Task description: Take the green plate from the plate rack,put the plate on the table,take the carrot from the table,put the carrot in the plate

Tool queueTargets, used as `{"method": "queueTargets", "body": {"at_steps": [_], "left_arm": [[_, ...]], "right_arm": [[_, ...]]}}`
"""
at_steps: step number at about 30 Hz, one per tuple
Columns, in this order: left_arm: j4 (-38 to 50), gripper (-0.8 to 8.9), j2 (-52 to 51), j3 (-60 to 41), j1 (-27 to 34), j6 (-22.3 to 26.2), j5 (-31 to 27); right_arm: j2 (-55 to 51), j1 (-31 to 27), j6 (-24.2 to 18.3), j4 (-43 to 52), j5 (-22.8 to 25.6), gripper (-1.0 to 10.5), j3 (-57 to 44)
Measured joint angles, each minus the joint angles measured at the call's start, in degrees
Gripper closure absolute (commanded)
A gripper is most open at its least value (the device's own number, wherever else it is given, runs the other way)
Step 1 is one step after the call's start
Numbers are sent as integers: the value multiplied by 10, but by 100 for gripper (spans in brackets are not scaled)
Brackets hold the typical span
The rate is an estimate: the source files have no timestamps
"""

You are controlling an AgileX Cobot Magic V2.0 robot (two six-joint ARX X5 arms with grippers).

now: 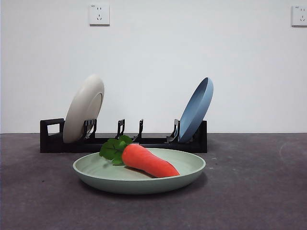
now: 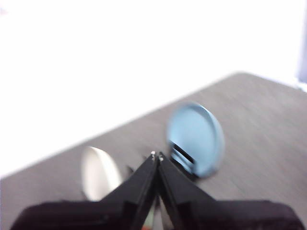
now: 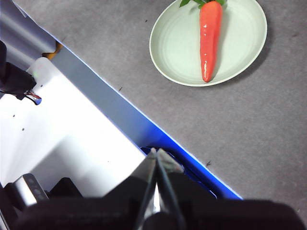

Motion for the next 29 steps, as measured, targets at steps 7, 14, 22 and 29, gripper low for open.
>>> {"method": "queueTargets", "body": {"at_steps": [7, 14, 22, 29], "left_arm": [[148, 817, -100, -101, 167, 19, 41], [329, 817, -230, -336, 238, 20, 44], [347, 817, -343, -573, 268, -7, 45], [350, 817, -415, -679, 283, -24, 45]], "right_arm": [[0, 0, 0, 0, 0, 946, 0], [0, 0, 0, 0, 0, 946, 0], [0, 0, 0, 0, 0, 946, 0], [0, 0, 0, 0, 0, 946, 0]]}}
